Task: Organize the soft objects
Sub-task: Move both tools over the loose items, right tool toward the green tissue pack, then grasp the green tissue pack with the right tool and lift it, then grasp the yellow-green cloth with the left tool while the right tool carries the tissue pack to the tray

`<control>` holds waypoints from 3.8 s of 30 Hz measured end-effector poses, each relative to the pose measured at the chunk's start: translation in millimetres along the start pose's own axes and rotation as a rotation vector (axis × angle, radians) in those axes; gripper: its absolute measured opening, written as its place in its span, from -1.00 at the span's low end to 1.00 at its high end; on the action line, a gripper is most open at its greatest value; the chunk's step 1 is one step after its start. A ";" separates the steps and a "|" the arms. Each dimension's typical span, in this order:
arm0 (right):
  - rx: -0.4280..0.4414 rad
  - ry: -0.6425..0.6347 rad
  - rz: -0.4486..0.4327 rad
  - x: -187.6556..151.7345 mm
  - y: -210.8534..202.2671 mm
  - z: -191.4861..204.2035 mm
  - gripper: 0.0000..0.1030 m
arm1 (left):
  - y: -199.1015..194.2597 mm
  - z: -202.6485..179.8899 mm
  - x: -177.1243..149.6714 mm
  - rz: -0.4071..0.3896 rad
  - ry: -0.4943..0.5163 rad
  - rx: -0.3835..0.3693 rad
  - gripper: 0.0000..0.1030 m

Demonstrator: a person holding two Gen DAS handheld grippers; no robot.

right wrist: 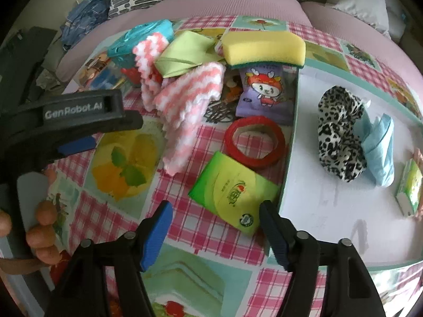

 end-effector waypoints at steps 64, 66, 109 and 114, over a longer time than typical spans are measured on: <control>-0.058 -0.092 -0.090 29.1 -1.1 -6.2 0.09 | -4.3 -16.3 4.2 -0.011 -0.023 -0.058 0.68; -0.069 -0.078 -0.111 31.2 -9.1 -11.7 0.08 | -4.5 -20.9 7.7 -0.017 -0.026 -0.068 0.68; -0.071 0.185 -0.222 85.4 -45.0 -90.2 0.08 | -0.7 -103.3 60.1 -0.142 0.027 -0.177 -0.88; -0.077 0.201 -0.237 84.4 -49.5 -94.5 0.09 | -27.0 -111.3 62.6 -0.208 0.062 -0.232 -0.89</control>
Point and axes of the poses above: each gripper's, at about its wrist camera, not at the fingertips, and y roughly the way its jaws point, z to its left, x to its top, the point moved 10 cm from there along y, roughly the way its jaws point, and after that the axes turned 2 degrees about -y, right-handed, at the moved point
